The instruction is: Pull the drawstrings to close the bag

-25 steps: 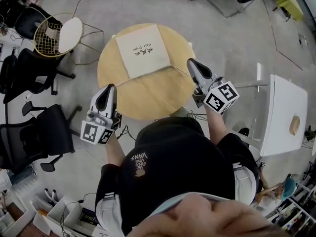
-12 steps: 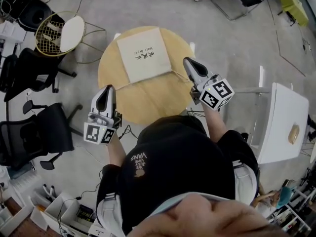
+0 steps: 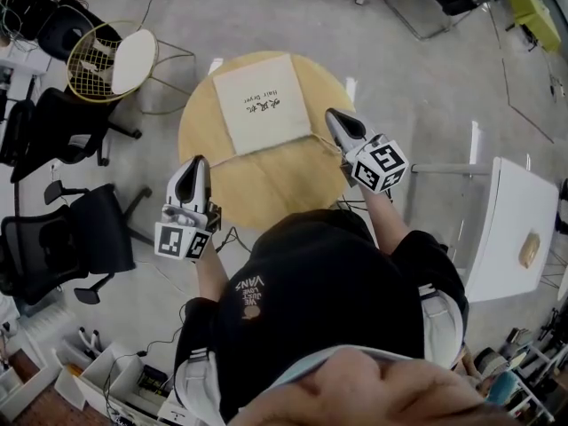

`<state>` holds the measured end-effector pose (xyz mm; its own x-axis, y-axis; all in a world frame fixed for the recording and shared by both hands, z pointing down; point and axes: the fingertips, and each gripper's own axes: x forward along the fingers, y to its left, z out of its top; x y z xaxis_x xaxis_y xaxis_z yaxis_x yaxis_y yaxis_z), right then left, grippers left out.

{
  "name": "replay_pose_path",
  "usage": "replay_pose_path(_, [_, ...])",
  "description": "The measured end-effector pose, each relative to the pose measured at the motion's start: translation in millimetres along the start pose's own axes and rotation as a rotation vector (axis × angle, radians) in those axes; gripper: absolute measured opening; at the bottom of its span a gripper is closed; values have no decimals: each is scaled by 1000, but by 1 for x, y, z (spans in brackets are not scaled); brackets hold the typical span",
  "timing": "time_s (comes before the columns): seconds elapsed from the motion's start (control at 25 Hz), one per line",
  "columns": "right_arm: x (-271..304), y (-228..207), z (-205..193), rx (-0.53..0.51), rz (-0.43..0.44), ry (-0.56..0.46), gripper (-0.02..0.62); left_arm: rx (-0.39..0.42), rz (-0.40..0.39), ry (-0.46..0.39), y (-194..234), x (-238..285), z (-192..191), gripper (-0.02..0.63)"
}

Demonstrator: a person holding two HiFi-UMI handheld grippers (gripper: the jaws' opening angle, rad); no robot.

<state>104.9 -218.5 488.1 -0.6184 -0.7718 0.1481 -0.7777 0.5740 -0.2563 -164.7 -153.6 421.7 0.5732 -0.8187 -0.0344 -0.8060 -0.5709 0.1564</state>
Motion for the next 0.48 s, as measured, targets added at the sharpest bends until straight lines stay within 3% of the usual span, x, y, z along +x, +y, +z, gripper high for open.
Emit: replay_pose_path(0.48, [25, -23, -82, -53, 18, 228, -2, -3, 27, 15, 1, 6, -4, 5])
